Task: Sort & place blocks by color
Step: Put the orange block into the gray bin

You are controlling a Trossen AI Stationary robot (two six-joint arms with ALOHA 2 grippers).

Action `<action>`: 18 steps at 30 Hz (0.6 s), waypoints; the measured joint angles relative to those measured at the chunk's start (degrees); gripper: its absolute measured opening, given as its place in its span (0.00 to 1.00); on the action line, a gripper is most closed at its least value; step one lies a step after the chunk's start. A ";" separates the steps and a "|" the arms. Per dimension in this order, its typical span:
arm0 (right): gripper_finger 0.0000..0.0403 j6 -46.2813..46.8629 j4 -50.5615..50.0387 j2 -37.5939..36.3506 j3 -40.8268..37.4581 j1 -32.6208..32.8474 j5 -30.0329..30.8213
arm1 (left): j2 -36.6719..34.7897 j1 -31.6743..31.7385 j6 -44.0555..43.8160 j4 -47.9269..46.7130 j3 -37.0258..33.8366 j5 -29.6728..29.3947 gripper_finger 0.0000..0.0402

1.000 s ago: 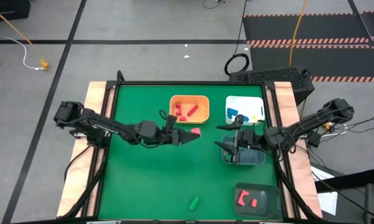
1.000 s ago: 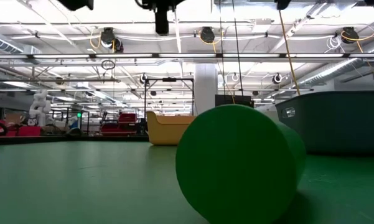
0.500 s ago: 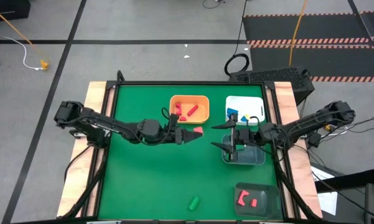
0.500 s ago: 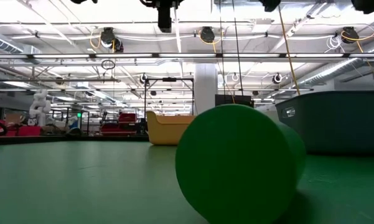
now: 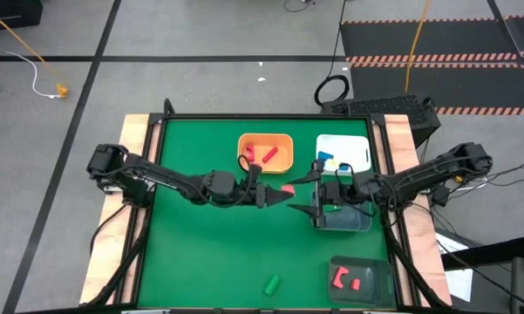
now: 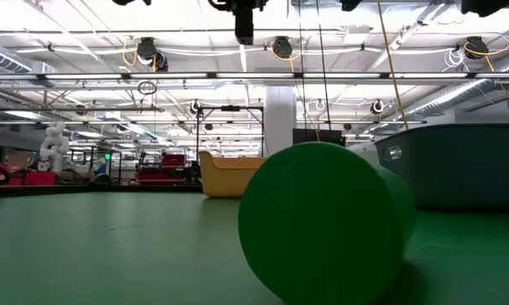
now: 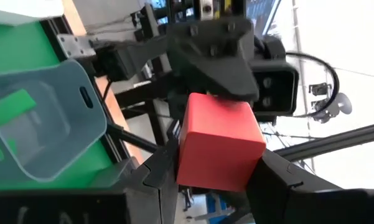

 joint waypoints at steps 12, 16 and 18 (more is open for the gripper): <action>0.60 4.16 -1.70 -0.02 -0.02 -0.45 -0.22 | 0.00 -0.28 -1.66 -0.14 0.00 1.83 0.35; 0.54 7.39 -4.00 -0.02 -0.09 -0.85 -0.33 | 0.00 -0.28 -1.79 -0.21 0.00 2.27 0.35; 0.51 8.40 -4.01 -0.02 -0.09 -0.85 -0.35 | 0.00 -0.28 -1.79 -0.20 0.00 2.40 0.35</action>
